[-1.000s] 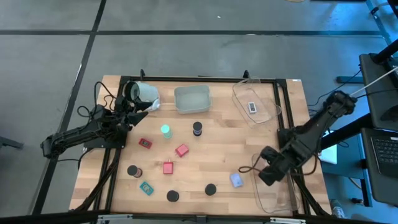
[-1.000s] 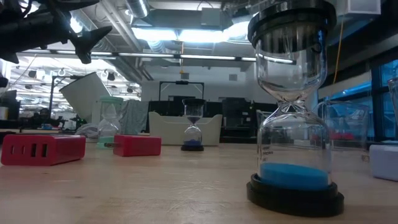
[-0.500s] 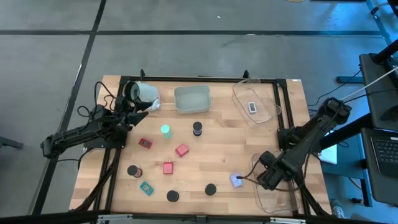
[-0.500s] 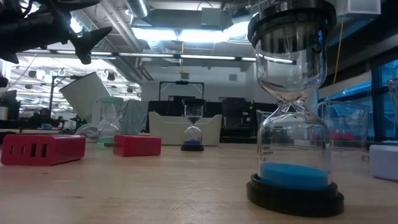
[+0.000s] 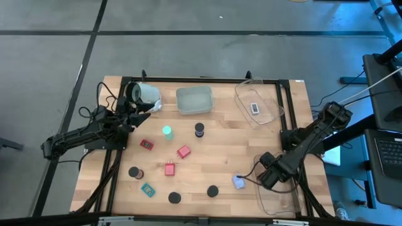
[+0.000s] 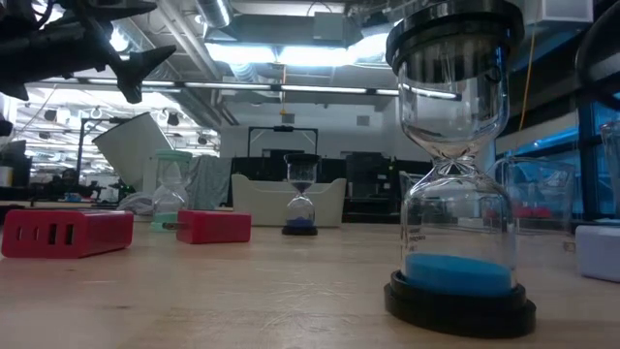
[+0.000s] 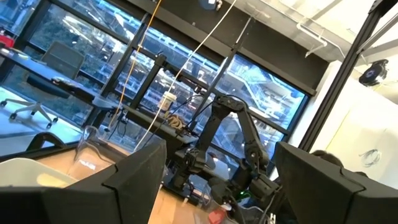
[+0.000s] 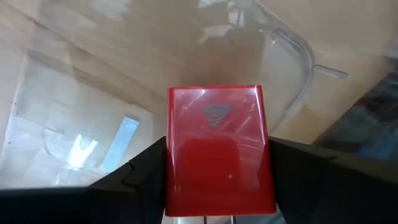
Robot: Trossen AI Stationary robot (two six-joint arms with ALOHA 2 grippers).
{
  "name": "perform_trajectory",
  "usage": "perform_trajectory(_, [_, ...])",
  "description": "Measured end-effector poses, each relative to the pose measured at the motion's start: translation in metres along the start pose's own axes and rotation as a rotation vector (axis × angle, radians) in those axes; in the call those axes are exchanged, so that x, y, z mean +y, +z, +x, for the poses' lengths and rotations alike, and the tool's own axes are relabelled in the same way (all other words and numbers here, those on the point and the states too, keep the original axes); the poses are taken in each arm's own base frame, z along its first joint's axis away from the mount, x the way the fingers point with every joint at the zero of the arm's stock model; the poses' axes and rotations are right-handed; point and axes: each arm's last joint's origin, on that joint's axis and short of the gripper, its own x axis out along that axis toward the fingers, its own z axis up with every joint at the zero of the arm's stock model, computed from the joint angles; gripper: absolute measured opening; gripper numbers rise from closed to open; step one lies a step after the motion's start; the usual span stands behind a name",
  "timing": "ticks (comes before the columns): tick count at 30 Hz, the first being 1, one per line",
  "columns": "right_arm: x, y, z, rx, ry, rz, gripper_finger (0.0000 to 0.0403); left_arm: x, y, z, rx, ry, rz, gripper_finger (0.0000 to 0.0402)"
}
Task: Pick & Place Office items
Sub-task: Put the bottom right red charger adapter into the bottom transparent bin, then put the white charger adapter into the bottom transparent bin
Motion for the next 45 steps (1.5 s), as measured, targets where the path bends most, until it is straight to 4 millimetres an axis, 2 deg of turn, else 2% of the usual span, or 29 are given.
perform_trajectory(6, [0.0,0.003,0.001,-0.003,0.0,-0.011,0.0221,0.0,0.0,0.0,-0.001,-0.001,0.0,0.0296])
perform_trajectory(13, [-0.001,0.004,0.002,-0.013,0.0,-0.031,0.0251,0.0,0.0,0.0,-0.002,-0.001,0.001,0.0296])
perform_trajectory(20, [-0.001,0.002,-0.003,0.043,0.013,-0.081,0.0257,0.0,0.0,0.0,-0.008,0.006,-0.007,0.0296])
perform_trajectory(25, [-0.002,-0.002,-0.03,0.035,-0.003,-0.13,0.0258,0.001,0.001,0.0,-0.037,0.043,-0.007,0.0296])
perform_trajectory(29, [-0.004,-0.006,-0.066,-0.018,0.011,-0.14,0.0258,0.001,0.001,0.0,-0.044,0.051,-0.007,0.0296])
perform_trajectory(32, [0.003,-0.008,-0.091,-0.143,0.12,-0.196,0.0258,0.001,0.001,0.0,-0.044,0.051,-0.007,0.0296])
perform_trajectory(35, [0.017,-0.008,-0.111,-0.331,0.254,-0.359,0.0258,0.001,0.001,0.0,-0.044,0.051,-0.007,0.0296])
perform_trajectory(38, [0.034,-0.008,-0.121,-0.515,0.385,-0.559,0.0258,0.001,0.001,0.0,-0.044,0.051,-0.007,0.0296])
perform_trajectory(40, [0.041,-0.005,-0.126,-0.601,0.43,-0.621,0.0258,0.001,0.001,0.0,-0.044,0.051,-0.008,0.0296])
perform_trajectory(45, [0.051,0.016,-0.123,-0.59,0.43,-0.548,0.0261,0.001,0.001,0.0,-0.044,0.051,-0.032,0.0296])
